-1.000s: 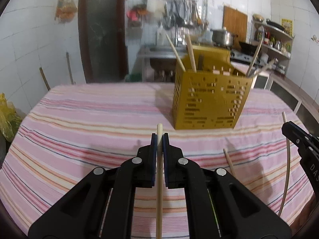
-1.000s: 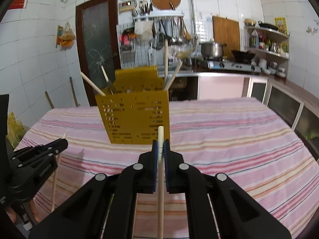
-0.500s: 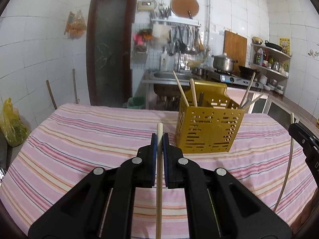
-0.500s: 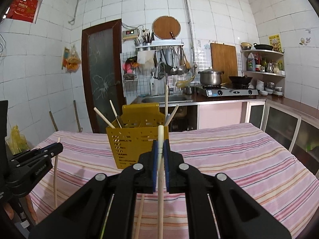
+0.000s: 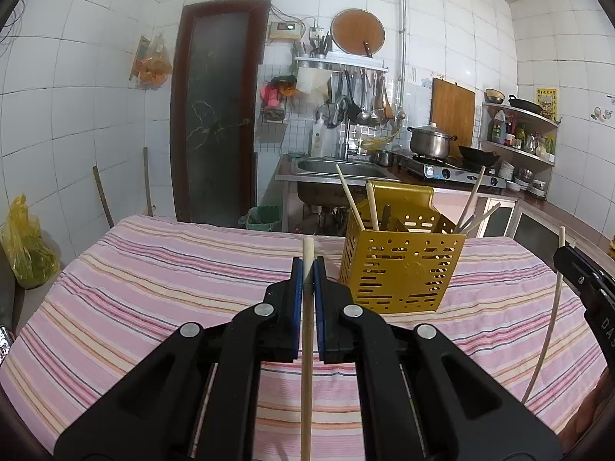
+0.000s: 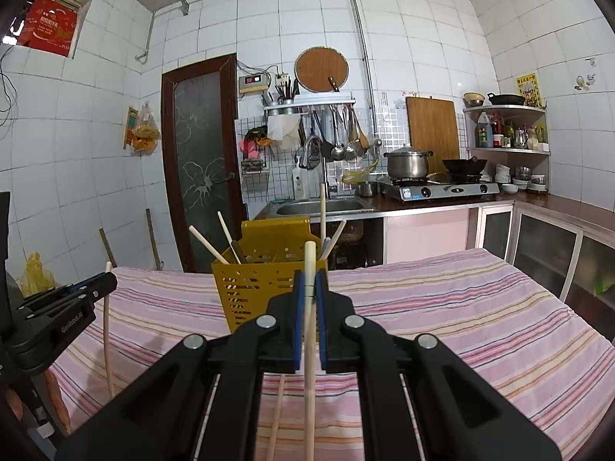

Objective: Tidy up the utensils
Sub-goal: 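Lift both held chopsticks and carry them over the yellow caddy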

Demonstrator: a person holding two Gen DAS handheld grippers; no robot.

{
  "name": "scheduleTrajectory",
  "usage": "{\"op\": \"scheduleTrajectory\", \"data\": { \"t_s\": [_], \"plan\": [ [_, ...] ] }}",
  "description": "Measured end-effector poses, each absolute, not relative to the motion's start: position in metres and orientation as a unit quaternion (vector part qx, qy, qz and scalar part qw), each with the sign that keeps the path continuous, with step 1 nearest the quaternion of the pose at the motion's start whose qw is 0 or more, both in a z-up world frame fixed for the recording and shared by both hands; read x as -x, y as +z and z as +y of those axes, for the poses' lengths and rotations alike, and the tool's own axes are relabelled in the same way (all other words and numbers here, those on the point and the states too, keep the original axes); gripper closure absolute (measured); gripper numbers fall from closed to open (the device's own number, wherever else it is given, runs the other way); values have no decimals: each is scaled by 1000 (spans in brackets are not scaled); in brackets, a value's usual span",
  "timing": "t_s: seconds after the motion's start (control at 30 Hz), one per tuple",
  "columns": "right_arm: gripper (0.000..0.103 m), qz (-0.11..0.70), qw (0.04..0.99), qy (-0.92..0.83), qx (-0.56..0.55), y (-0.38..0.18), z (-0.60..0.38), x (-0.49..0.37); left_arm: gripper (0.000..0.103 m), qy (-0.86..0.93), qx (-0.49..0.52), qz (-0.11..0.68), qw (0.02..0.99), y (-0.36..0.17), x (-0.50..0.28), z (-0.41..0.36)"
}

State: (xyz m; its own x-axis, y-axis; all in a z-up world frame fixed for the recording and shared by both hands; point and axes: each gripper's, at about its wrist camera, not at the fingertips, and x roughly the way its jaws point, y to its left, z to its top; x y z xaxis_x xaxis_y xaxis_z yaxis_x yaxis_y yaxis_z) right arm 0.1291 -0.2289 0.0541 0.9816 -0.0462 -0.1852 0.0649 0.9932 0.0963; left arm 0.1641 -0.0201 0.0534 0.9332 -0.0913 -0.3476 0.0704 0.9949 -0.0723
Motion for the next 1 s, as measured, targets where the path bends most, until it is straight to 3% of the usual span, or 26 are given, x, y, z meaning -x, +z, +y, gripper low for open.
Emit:
{"op": "scheduleTrajectory", "data": {
  "t_s": [1.0],
  "plan": [
    [97,56,997,-22,-51,74,-230,-124,98,-69,42,116,990,97,-147,-24]
  ]
}}
